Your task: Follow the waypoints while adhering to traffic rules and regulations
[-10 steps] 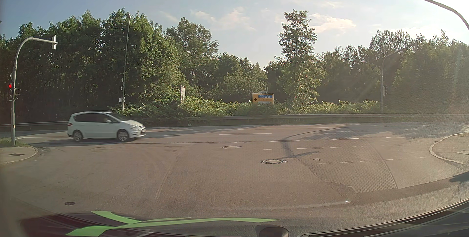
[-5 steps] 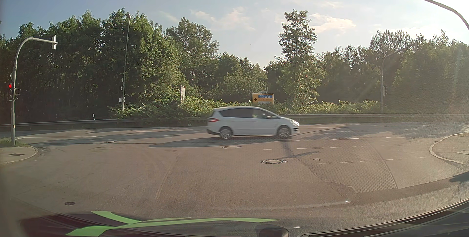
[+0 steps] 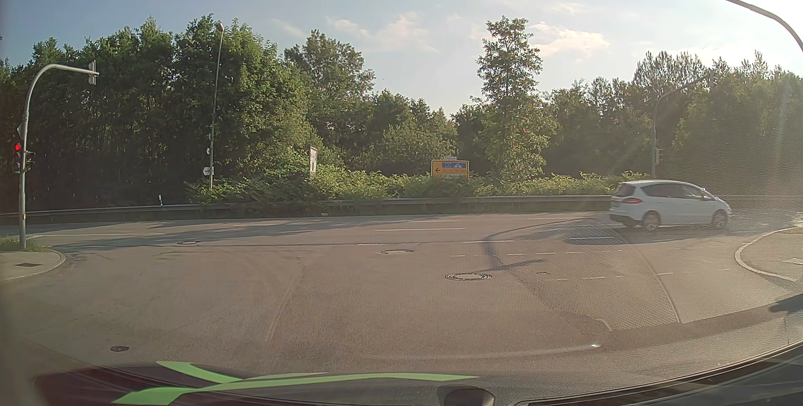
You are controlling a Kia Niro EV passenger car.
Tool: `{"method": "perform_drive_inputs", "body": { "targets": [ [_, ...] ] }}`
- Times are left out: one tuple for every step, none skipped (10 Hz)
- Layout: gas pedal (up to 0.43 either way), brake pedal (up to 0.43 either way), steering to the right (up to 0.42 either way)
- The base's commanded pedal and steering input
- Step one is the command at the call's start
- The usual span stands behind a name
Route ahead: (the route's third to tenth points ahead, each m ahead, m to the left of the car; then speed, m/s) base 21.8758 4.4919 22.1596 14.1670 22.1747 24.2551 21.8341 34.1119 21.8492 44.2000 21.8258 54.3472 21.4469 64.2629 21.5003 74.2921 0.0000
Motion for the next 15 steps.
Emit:
{"method": "perform_drive_inputs", "body": {
  "targets": [
    [0.0,0.415,-0.021],
    [0.0,0.421,-0.021],
    [0.0,0.421,-0.021],
    [0.0,0.415,-0.022],
    [0.0,0.421,-0.022],
    [0.0,0.421,-0.021],
    [0.0,0.421,-0.021],
    [0.0,0.421,-0.021],
    [0.0,0.421,-0.021],
    [0.0,0.421,-0.021],
    [0.0,0.421,-0.021],
    [0.0,0.421,-0.022],
    [0.0,0.421,-0.022],
    [0.0,0.421,-0.021],
    [0.0,0.421,-0.021]
  ]
}}
